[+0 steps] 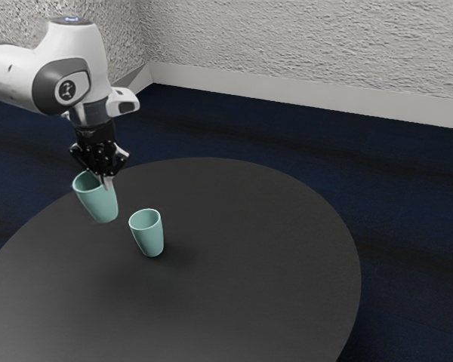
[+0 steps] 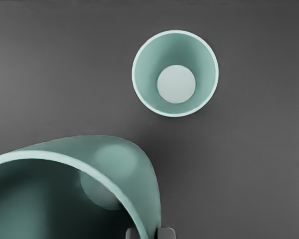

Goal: Place the left cup onto the right cup

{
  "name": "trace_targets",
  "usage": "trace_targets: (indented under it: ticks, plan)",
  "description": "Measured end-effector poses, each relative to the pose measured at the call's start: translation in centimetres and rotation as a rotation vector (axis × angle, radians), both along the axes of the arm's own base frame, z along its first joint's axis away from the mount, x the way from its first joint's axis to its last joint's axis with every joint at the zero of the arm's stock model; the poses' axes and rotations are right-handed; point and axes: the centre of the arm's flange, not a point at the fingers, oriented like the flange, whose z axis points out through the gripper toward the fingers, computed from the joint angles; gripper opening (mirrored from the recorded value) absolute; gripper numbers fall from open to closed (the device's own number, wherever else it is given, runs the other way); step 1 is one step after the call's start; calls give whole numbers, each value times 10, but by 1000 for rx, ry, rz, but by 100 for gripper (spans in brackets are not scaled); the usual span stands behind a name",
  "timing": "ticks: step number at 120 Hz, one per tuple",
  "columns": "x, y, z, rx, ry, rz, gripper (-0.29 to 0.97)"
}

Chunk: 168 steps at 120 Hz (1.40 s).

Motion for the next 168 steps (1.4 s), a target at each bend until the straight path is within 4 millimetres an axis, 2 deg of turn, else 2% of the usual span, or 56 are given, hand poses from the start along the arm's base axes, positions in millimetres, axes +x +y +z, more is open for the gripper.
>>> trace_targets:
  ticks: [61,84,119,168]
  plan:
    - [24,-7,0,13,-5,-24,-10]
    - [34,-10,-7,18,5,-35,-10]
    - [38,-16,-8,20,11,-48,-10]
    - [48,-35,-20,17,30,-81,-10]
